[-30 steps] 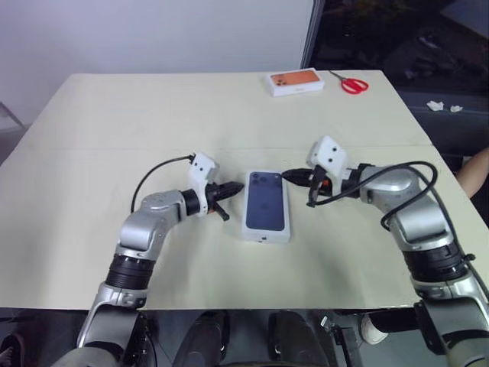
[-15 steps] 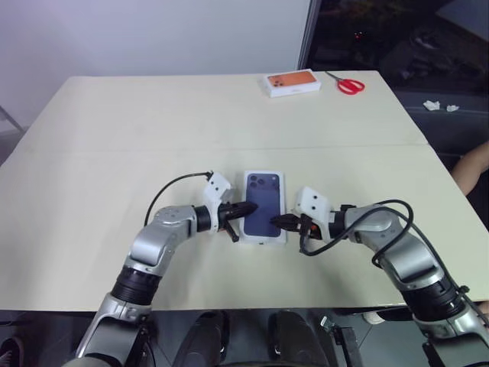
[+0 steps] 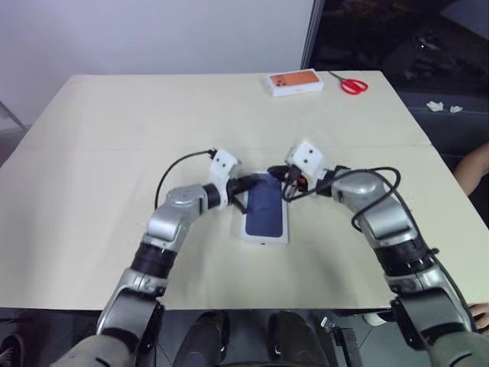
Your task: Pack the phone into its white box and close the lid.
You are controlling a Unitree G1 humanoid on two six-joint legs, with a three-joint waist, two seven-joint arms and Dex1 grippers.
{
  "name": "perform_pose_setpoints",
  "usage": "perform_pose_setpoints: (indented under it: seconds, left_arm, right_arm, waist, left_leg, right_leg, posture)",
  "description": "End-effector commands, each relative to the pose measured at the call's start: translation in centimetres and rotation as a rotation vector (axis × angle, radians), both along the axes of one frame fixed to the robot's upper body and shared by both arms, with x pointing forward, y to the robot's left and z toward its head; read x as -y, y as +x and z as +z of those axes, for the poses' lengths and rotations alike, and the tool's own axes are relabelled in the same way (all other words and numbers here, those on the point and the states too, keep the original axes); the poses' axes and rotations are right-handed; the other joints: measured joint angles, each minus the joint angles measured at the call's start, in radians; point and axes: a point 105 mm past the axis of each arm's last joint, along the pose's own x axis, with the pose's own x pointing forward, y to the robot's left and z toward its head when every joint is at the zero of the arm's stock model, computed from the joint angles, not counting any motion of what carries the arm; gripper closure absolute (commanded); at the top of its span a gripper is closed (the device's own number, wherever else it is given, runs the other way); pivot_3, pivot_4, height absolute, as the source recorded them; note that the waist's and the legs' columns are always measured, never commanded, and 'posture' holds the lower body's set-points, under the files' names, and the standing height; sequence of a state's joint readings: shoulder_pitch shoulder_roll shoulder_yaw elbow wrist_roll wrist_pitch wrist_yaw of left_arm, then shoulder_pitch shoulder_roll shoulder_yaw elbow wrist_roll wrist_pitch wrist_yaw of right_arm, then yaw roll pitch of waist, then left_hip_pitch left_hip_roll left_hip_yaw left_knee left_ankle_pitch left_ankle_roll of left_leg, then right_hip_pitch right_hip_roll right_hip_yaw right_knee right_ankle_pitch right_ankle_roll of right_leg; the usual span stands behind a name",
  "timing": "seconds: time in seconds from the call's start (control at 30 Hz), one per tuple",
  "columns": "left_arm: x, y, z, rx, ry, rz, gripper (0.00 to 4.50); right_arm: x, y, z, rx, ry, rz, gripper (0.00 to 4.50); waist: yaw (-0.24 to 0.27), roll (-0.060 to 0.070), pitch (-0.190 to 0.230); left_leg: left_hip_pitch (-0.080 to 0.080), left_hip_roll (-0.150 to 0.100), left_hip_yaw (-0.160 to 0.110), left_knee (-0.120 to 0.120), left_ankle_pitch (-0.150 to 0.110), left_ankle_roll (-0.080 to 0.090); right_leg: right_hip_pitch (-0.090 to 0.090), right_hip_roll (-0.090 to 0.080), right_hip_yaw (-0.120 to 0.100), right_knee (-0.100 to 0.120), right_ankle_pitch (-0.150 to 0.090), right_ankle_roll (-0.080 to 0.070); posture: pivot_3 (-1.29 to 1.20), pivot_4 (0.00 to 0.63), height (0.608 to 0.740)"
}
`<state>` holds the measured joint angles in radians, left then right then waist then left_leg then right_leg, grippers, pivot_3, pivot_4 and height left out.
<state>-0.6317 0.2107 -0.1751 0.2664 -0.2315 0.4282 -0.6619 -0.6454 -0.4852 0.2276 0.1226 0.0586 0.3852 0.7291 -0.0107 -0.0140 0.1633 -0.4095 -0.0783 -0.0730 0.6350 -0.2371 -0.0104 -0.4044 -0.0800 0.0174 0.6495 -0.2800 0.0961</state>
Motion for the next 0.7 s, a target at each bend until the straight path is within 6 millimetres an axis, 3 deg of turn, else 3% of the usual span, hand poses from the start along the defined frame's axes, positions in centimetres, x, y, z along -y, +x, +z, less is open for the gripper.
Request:
perform_pose_setpoints:
  seconds: [0.03, 0.13, 0.23, 0.37, 0.47, 0.57, 0.7]
  left_arm:
    - [0.1, 0.3, -2.6, -0.027, 0.106, 0.000, 4.50]
    - [-0.1, -0.1, -4.0, -0.028, 0.169, -0.026, 4.50]
    - [-0.2, -0.7, -4.0, -0.019, 0.156, -0.051, 4.50]
    - [-0.9, -1.2, -3.0, -0.031, 0.081, -0.053, 4.50]
    - [-2.3, -1.2, -1.6, -0.030, 0.015, -0.026, 3.61]
    - [-3.6, -1.3, -0.2, -0.010, -0.017, -0.016, 2.09]
    - [-8.3, -0.8, 2.4, 0.052, -0.037, 0.073, 0.05]
  right_arm:
    - [0.9, 1.1, -2.4, 0.003, -0.115, -0.043, 4.46]
    - [0.7, 0.4, -3.6, -0.029, -0.130, -0.007, 4.46]
    - [0.4, -0.5, -4.1, -0.076, -0.106, 0.020, 4.46]
    - [0.5, -1.1, -2.0, -0.169, 0.110, 0.014, 4.46]
    - [0.9, -1.9, -0.7, -0.162, 0.155, 0.046, 3.55]
    - [1.1, -2.5, 0.5, -0.148, 0.188, 0.071, 2.04]
    - [2.6, -3.7, 1.8, -0.135, 0.193, 0.095, 0.00]
  waist:
    - [0.000, 0.000, 0.000]
    - [0.000, 0.001, -0.001]
    - [-0.001, 0.001, -0.002]
    - [-0.003, 0.001, -0.003]
    - [-0.002, 0.001, -0.003]
    - [-0.005, 0.001, -0.002]
    - [-0.003, 0.001, -0.002]
  left_leg:
    - [0.000, 0.000, 0.000, 0.000, 0.000, 0.000]
    - [0.002, 0.000, 0.001, 0.001, 0.000, 0.000]
    - [0.006, 0.000, 0.000, 0.000, -0.003, 0.005]
    - [0.006, 0.001, 0.000, 0.000, -0.003, 0.005]
    - [0.005, 0.001, -0.001, 0.000, -0.003, 0.005]
    - [0.003, 0.001, -0.001, 0.000, -0.003, 0.006]
    - [0.000, 0.001, -0.001, -0.001, -0.003, 0.005]
  right_leg:
    - [0.000, 0.000, 0.000, 0.000, 0.000, 0.000]
    - [0.002, 0.000, 0.001, 0.001, 0.000, 0.000]
    - [0.006, 0.001, 0.001, 0.001, 0.000, 0.000]
    - [0.006, 0.001, 0.001, 0.000, 0.000, 0.000]
    - [0.005, 0.000, 0.001, 0.000, 0.000, 0.000]
    - [0.002, 0.000, 0.002, 0.001, 0.000, 0.000]
    - [-0.002, 0.001, 0.002, 0.002, 0.000, 0.000]
  posture:
    - [0.00, 0.150, 0.740]
    - [0.00, 0.150, 0.740]
    - [0.00, 0.150, 0.740]
    - [0.00, 0.150, 0.740]
    - [0.00, 0.150, 0.740]
    - [0.00, 0.150, 0.740]
    - [0.00, 0.150, 0.740]
